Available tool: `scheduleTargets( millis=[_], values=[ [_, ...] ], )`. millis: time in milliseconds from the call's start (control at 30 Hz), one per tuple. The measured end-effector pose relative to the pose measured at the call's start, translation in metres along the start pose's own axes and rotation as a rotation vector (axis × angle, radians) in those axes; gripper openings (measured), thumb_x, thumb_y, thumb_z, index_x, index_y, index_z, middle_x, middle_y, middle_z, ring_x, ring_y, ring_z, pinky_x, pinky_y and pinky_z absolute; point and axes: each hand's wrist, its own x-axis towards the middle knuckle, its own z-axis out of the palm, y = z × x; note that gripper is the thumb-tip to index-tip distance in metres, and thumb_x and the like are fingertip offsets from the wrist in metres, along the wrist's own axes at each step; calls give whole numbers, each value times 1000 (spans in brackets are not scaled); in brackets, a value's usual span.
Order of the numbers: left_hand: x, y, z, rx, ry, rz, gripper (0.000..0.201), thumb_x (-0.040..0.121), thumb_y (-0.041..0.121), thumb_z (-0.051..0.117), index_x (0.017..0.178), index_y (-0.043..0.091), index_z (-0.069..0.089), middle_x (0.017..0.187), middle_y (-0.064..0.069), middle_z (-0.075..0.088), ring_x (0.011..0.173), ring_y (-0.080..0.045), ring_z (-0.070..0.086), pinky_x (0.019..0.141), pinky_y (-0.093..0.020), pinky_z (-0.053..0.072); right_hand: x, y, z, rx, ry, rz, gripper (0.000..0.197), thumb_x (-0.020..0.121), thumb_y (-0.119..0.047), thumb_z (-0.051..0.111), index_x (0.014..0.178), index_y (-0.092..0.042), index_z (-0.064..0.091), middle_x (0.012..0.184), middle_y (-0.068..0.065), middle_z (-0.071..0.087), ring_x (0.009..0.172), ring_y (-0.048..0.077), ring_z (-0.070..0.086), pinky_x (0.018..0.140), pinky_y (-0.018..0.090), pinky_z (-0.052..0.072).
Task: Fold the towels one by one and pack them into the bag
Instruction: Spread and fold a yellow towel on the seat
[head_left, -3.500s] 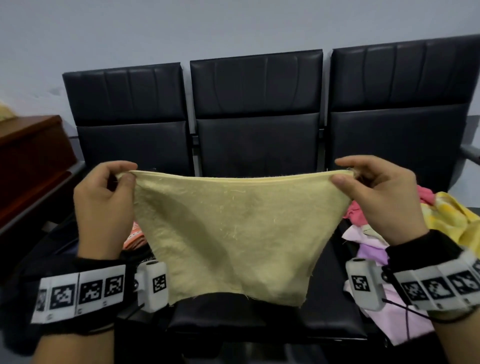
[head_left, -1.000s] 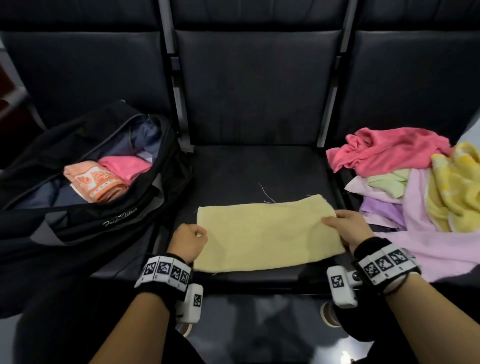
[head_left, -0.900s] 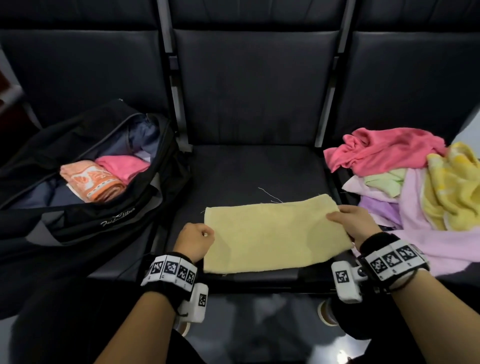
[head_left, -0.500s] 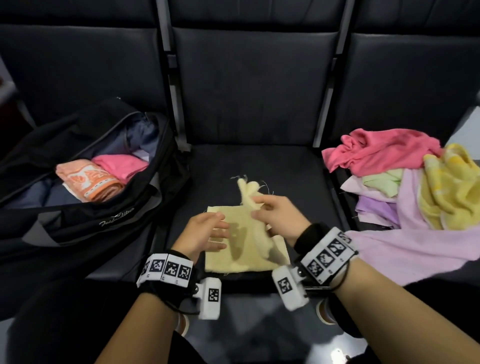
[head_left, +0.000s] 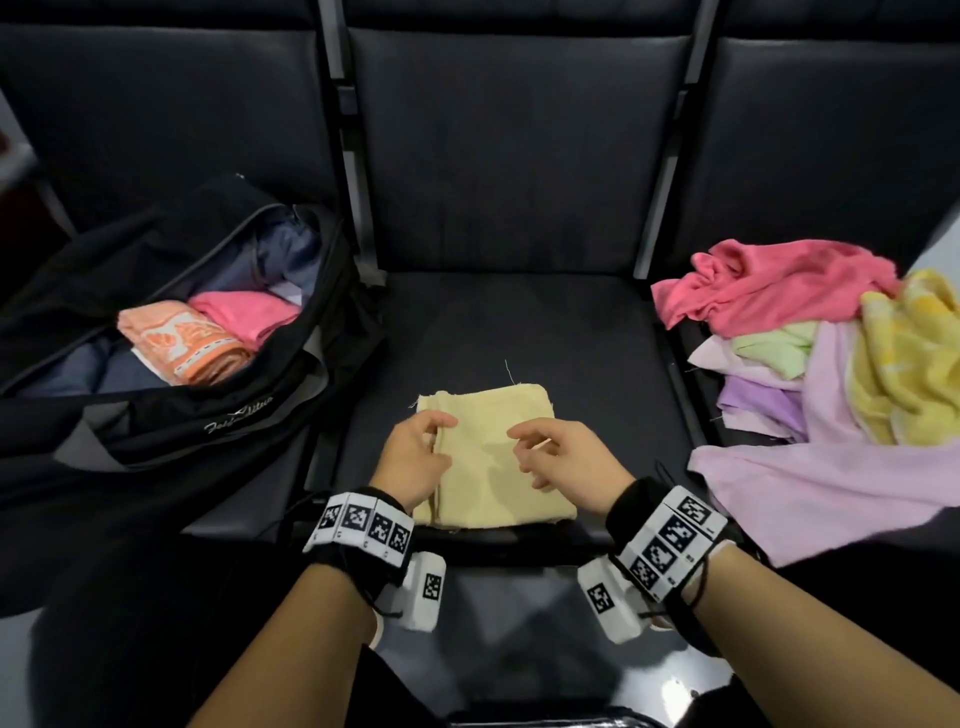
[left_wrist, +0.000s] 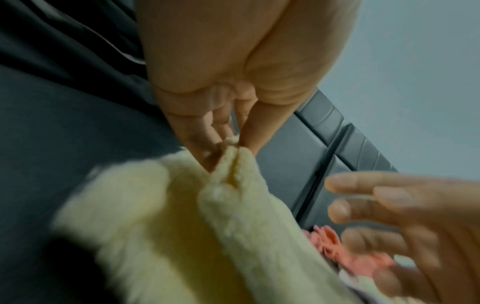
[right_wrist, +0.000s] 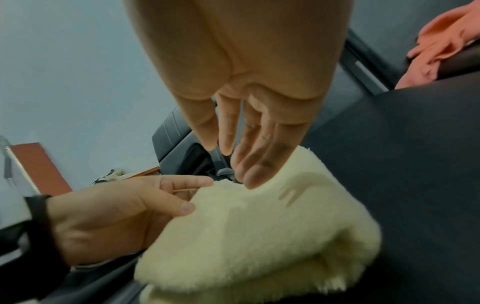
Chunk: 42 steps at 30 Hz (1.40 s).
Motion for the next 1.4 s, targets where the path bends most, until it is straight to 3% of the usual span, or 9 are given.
scheduleTargets(
  millis=[100, 233, 400, 600, 767, 1000, 1100, 1200, 1400],
  values=[
    [8, -1, -13, -31, 34, 3, 52, 77, -19, 58, 108, 22, 65, 105, -10, 65, 78, -23, 65, 77, -38, 57, -2, 4, -2, -31, -3, -69, 21, 90, -19, 62, 104, -30, 72, 89, -6, 70, 67, 11, 62, 72, 35, 59],
    [6, -18, -21, 71, -4, -90, 60, 75, -16, 60, 125, 17, 63, 111, -4, 65, 91, -16, 66, 72, -18, 53, -3, 18, 7, -137, -46, -80, 19, 87, -20, 67, 102, -30, 73, 89, -12, 68, 71, 0, 58, 78, 23, 52],
    [3, -21, -19, 184, -31, -91, 69, 75, -15, 56, 134, 20, 56, 131, -8, 54, 111, -28, 60, 99, -43, 51, -6, 28, 10, -333, -116, -110, 25, 85, -16, 69, 108, -22, 73, 101, -6, 66, 93, 8, 62, 89, 22, 48],
    [-8, -7, -11, 458, 145, 72, 49, 78, -7, 56, 109, 29, 71, 114, 5, 50, 108, -24, 53, 101, -33, 46, -11, 24, 10, -581, -150, -284, 29, 80, -17, 69, 108, -25, 71, 107, -7, 58, 103, 10, 51, 93, 26, 46],
    [-31, 7, 17, 706, -104, 176, 29, 85, 20, 59, 107, 33, 72, 115, 11, 57, 114, -19, 47, 101, -37, 41, -17, 36, 21, -1030, -177, -369, 43, 74, -14, 59, 112, -34, 57, 112, -7, 47, 107, 18, 43, 82, 28, 31],
    [-34, 3, 29, 899, -164, 103, 56, 66, 61, 70, 116, 39, 58, 119, 15, 45, 115, -13, 41, 99, -35, 34, -7, 41, 21, -918, -77, -342, 33, 84, -1, 49, 106, -21, 63, 109, -3, 58, 105, 23, 49, 77, 34, 45],
    [-33, 1, 29, 964, -140, 117, 53, 71, 45, 76, 118, 37, 55, 118, 12, 46, 114, -16, 44, 97, -35, 37, -5, 33, 10, -552, 12, -246, 27, 80, -1, 56, 93, -22, 68, 95, -7, 65, 93, 16, 56, 79, 31, 48],
    [-29, 4, 28, 1012, -53, 179, 32, 86, 18, 59, 115, 30, 59, 113, 4, 57, 108, -23, 53, 90, -37, 45, -6, 25, -1, -227, 86, -183, 28, 73, 0, 63, 84, -25, 68, 82, -10, 67, 76, 4, 59, 71, 20, 48],
    [-25, 7, 20, 932, -56, 188, 28, 87, 11, 49, 106, 24, 66, 104, 1, 64, 100, -25, 59, 82, -38, 51, -14, 24, 8, -635, -109, -298, 48, 73, -11, 64, 118, -27, 61, 118, -10, 55, 109, 9, 44, 98, 29, 41]
  ],
)
